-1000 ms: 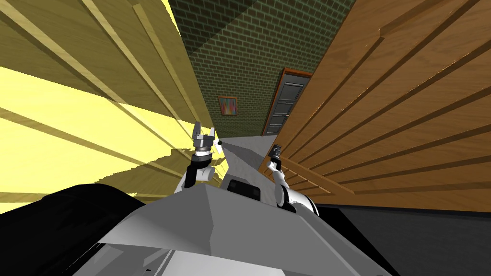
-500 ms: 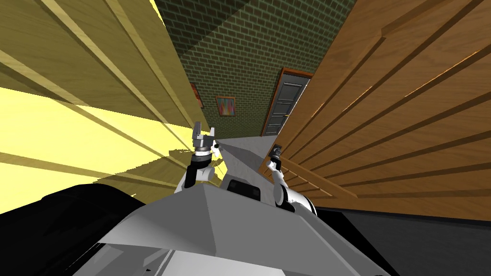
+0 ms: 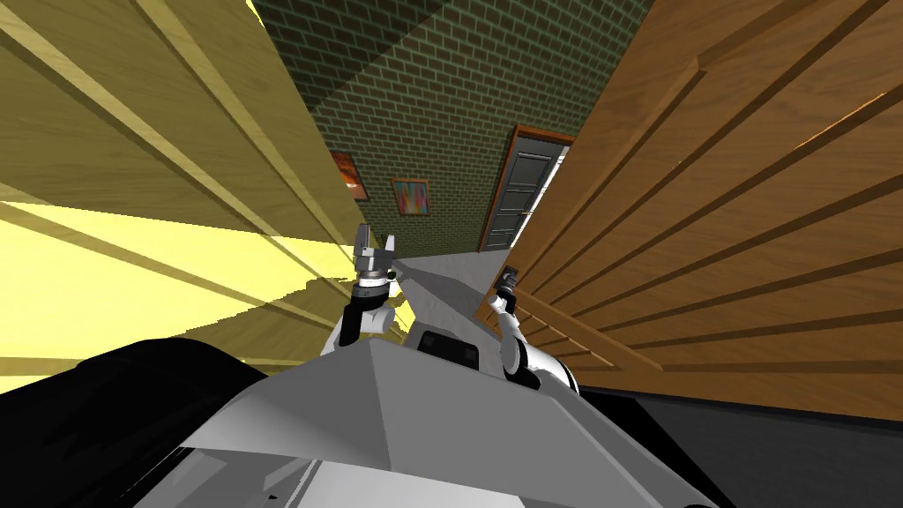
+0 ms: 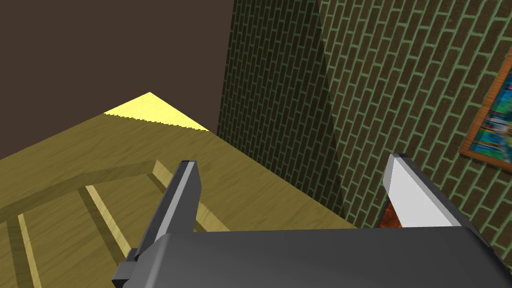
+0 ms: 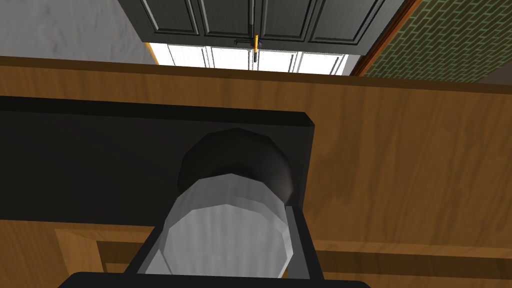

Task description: Push the door open

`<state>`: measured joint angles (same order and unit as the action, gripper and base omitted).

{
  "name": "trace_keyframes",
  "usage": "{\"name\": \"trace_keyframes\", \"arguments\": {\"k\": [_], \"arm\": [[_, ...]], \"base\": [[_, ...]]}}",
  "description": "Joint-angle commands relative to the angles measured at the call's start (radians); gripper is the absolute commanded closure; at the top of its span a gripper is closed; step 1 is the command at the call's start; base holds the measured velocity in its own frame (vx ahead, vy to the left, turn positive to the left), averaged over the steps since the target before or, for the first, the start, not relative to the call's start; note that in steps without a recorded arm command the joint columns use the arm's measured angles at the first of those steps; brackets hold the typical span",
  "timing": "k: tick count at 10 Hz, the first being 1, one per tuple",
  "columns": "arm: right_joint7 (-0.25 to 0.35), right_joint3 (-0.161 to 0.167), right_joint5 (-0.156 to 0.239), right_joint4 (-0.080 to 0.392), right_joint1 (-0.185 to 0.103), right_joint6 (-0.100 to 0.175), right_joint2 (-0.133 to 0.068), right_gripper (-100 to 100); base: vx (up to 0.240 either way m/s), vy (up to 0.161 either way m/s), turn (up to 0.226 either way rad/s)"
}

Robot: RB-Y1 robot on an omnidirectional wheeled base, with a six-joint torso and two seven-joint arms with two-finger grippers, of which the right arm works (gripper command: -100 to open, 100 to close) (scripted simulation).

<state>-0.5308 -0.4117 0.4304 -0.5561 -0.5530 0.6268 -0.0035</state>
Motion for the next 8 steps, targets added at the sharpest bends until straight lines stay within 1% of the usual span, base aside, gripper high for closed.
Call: {"name": "trace_keyframes", "arguments": {"k": [1,3,4,5,6,7,8], "arm": [[-0.029,-0.027,0.013,0.009,-0.013,0.019,0.004,100],[-0.06,-0.05,0.026,0.017,-0.022,0.029,0.025,100],[-0.081,-0.066,0.035,0.023,-0.028,0.036,0.042,100],[-0.069,-0.058,0.03,0.021,-0.017,0.026,0.037,100],[-0.092,-0.079,0.045,0.018,-0.021,0.041,0.006,100],[-0.092,-0.079,0.045,0.018,-0.021,0.041,0.006,100],[-0.112,-0.099,0.059,0.016,-0.023,0.054,-0.013,100]], "base": [[0.133,0.011,-0.056],[0.174,0.019,-0.059],[0.206,0.005,-0.066],[0.098,-0.004,-0.024],[0.113,-0.036,0.007],[0.138,-0.017,0.014],[0.159,-0.018,-0.01]]}}
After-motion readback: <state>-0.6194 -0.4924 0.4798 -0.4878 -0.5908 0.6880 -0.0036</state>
